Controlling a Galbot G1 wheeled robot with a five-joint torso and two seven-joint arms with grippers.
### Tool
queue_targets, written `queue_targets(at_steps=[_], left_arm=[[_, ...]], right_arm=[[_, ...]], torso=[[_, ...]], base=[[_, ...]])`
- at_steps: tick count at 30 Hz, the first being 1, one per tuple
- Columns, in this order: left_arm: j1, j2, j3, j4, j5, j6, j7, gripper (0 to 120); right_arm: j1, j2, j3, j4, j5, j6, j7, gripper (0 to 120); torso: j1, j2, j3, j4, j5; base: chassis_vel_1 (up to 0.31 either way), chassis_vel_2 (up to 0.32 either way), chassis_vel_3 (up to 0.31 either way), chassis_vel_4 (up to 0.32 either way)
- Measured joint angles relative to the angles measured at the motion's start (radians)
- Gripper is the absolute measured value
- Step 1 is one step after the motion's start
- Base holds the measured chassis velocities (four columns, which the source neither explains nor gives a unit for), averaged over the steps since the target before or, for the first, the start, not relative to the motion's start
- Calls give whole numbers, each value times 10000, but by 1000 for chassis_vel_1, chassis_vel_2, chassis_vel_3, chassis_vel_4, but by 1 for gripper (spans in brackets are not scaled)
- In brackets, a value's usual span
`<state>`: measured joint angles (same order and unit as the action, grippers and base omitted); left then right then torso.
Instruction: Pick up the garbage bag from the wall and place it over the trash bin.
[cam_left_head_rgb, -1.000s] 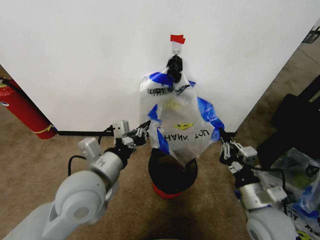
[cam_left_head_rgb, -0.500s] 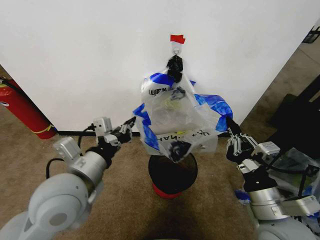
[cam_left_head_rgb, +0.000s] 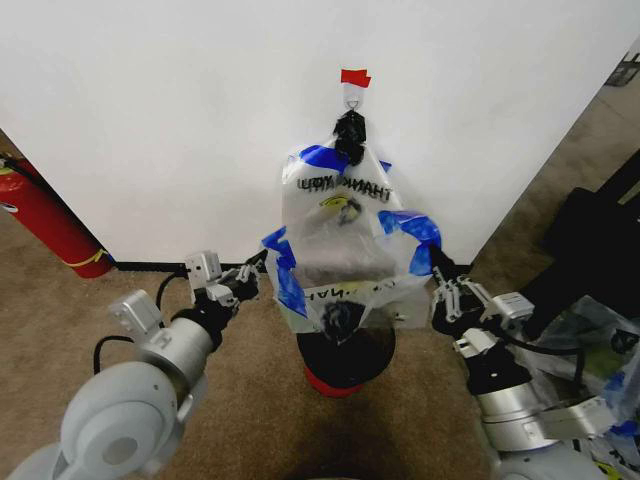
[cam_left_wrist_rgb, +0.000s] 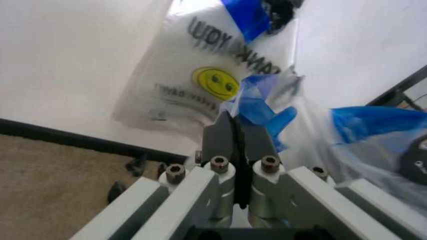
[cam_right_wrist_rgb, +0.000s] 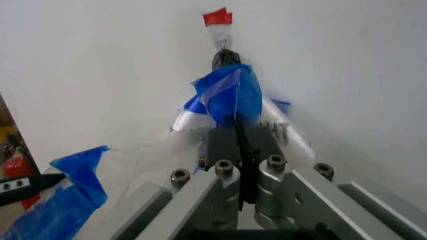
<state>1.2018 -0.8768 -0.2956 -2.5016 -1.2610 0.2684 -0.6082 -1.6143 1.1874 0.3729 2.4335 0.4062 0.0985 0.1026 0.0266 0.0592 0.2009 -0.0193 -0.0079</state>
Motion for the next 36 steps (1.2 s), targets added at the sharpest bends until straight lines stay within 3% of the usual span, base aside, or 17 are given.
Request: queue_targets(at_steps=[13, 26, 36], left_arm=[[190, -636, 1223, 1029, 906, -172, 14, 0], [393, -591, 1923, 1595, 1375, -246, -4, 0], [734, -177, 1507, 1249, 661, 529, -558, 0]], right_arm=[[477, 755, -986, -1675, 31, 40, 51, 0], [114, 1410, -1693, -3055, -440, 387, 239, 0], [-688, 1393, -1162, -3195, -752, 593, 922, 0]], torso=[[0, 0, 0, 0, -2], [0, 0, 0, 0, -2], [0, 0, 0, 1, -2]], base=[[0, 0, 0, 0], [0, 0, 0, 0], [0, 0, 0, 0]])
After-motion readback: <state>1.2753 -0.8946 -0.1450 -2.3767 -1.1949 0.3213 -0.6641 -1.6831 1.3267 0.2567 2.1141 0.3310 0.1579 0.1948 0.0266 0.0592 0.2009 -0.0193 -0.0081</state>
